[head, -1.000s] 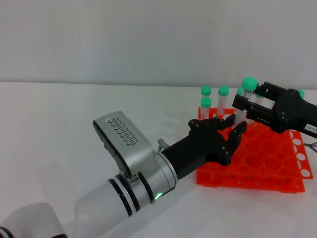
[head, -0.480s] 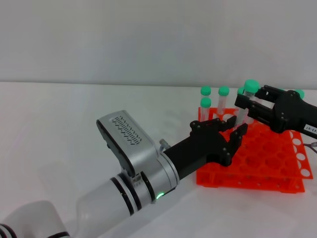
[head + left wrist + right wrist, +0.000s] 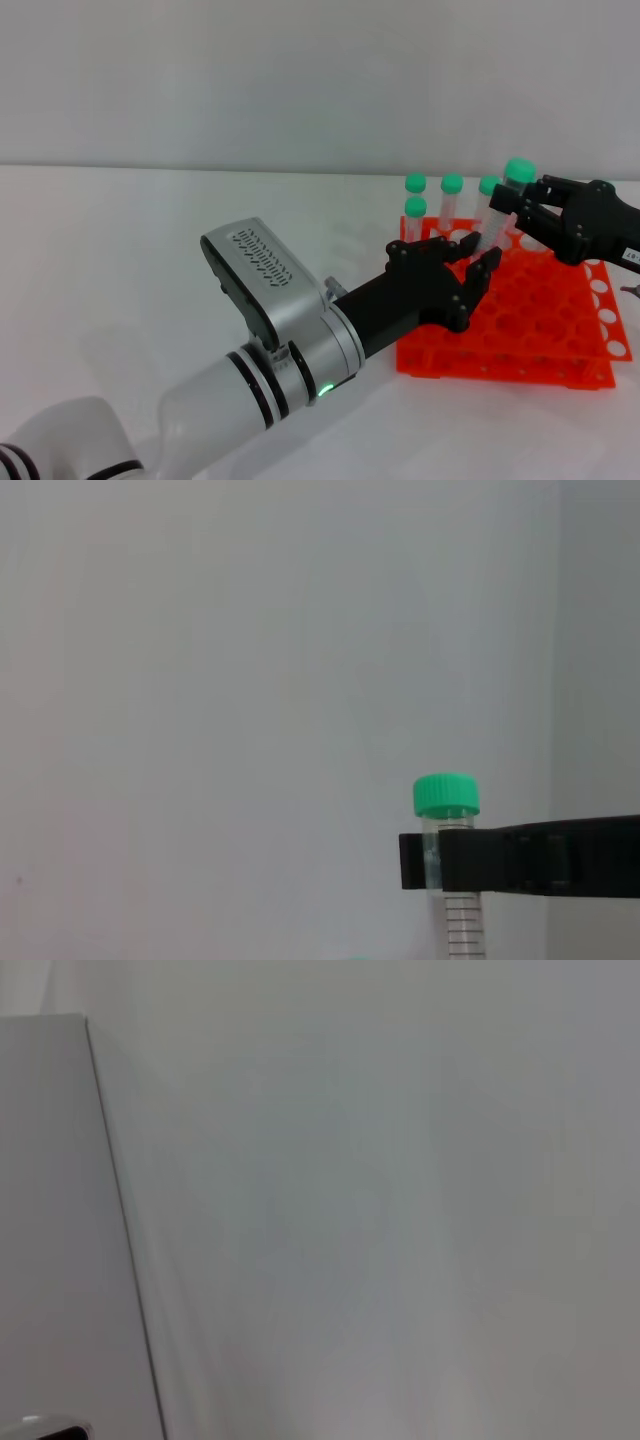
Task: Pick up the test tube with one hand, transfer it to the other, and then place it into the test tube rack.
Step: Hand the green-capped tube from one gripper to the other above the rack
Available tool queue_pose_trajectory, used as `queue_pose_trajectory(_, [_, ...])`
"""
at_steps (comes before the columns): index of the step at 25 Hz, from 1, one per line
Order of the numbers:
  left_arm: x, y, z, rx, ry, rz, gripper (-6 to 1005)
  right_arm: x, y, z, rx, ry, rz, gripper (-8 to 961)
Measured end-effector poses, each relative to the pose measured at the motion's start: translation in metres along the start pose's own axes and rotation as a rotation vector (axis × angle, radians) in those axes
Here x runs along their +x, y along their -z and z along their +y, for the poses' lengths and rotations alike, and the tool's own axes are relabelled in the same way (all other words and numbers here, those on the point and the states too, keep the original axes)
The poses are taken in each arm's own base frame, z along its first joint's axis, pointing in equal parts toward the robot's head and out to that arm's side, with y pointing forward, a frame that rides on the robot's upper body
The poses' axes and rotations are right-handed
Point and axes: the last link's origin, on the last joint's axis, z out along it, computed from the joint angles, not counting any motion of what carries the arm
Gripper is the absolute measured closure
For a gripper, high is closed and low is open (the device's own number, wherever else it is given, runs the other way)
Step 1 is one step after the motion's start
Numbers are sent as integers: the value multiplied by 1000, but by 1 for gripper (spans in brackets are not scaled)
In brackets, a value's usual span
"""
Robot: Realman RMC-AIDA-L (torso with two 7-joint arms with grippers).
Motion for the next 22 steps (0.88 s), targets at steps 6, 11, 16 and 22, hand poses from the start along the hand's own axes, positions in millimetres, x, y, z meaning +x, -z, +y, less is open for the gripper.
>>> queue_pose_trajectory(6, [-1, -1, -1, 7, -1, -10, 752, 0, 3, -1, 7, 12, 3, 729])
queue_pose_trajectory(11, [-3, -4, -2, 14, -20, -33, 746, 0, 4, -2, 10, 14, 3, 736])
queue_pose_trajectory(16, [-3, -6, -3, 25, -35, -39, 739, -1, 4, -2, 10, 16, 1, 738])
queue_pose_trajectory(22, [-3, -8, -7, 62, -7, -50, 651, -2, 4, -3, 11, 16, -2, 741])
